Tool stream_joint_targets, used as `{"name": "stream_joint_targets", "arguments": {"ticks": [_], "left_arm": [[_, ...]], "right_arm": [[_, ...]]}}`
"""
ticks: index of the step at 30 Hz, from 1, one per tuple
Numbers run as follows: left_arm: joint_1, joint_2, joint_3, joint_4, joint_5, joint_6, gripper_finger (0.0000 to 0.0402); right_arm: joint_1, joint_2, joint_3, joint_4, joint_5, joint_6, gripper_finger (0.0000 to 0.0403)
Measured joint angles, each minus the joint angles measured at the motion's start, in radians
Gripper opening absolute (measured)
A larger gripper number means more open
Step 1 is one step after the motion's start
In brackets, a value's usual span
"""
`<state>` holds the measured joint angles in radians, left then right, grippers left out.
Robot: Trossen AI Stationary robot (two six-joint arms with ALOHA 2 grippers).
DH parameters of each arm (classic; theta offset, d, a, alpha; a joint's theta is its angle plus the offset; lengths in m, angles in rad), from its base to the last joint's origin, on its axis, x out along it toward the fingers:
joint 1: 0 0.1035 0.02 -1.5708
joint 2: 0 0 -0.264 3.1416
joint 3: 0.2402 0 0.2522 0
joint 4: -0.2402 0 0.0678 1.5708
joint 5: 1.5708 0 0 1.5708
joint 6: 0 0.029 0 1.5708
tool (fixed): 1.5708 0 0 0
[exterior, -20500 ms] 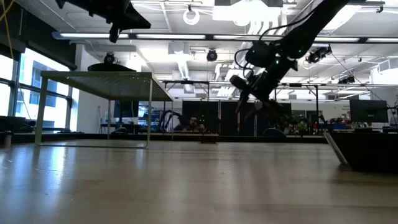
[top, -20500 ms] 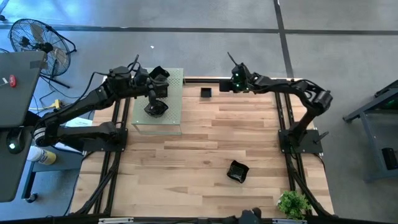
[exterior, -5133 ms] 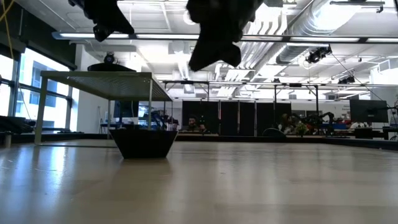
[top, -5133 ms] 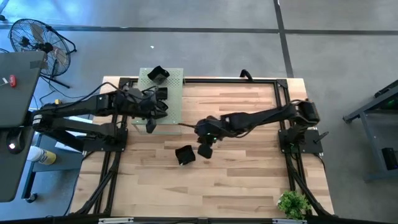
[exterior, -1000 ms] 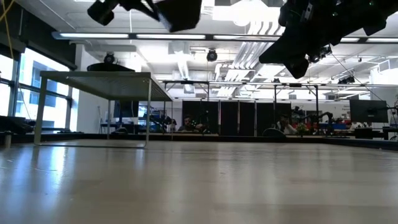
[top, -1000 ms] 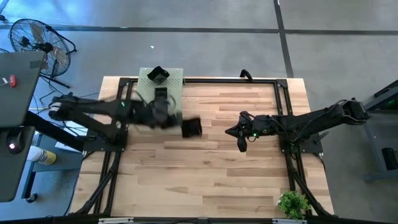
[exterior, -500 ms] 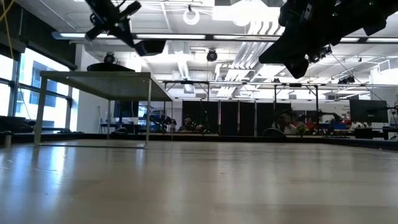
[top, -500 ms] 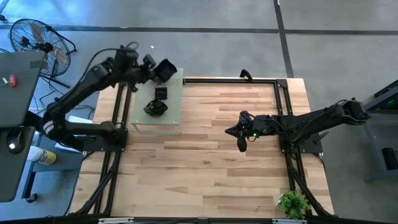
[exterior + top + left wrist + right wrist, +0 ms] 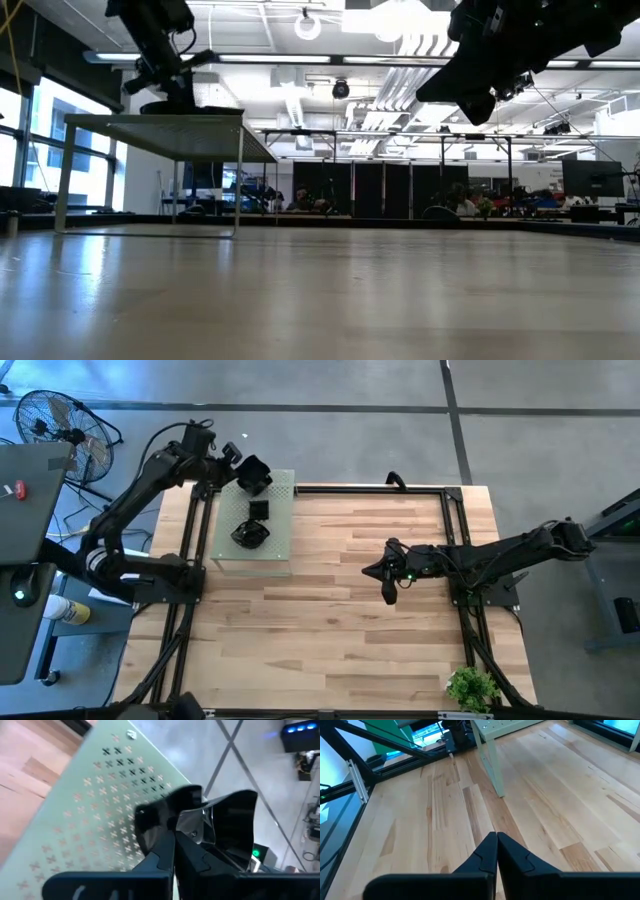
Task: Pick & Place Mini shaped plates
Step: Stack the distorted square plate on the other distorted square plate on the shelf, then return to Home Position
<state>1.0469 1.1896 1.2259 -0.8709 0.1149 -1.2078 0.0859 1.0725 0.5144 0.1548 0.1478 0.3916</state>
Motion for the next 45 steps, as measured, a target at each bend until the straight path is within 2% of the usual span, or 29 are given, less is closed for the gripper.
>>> {"name": "stream_joint_targets", "arguments": {"ticks": [8,21,30,36,39,42,45], "left_arm": [[0.015,0.018,-0.007,0.004,-0.028,0.072,0.0003],[0.013,0.018,-0.007,-0.007,-0.046,0.181,0.0067],[-0.003,-0.030,-0.007,-0.009,0.032,0.442,0.0063],[-0.171,-0.096,-0.007,0.006,-0.114,0.645,0.0007],[-0.309,-0.105,-0.006,0.057,-0.211,0.700,0.0008],[-0.453,-0.103,-0.010,0.145,-0.294,0.751,0.0005],[-0.584,-0.104,-0.049,0.319,-0.327,0.810,0.0002]], "right_arm": [[0.000,0.000,0.000,0.000,0.001,0.000,0.0005],[0.000,0.000,0.000,0.000,0.022,-0.008,0.0006],[0.000,0.000,0.000,0.001,0.045,0.001,0.0002],[-0.003,0.000,0.000,0.014,0.072,0.020,0.0008],[-0.002,0.000,0.000,0.018,0.115,0.012,0.0008],[-0.002,0.000,0.000,0.017,0.176,0.039,0.0004],[-0.003,0.000,0.000,0.017,0.239,0.036,0.0002]]}}
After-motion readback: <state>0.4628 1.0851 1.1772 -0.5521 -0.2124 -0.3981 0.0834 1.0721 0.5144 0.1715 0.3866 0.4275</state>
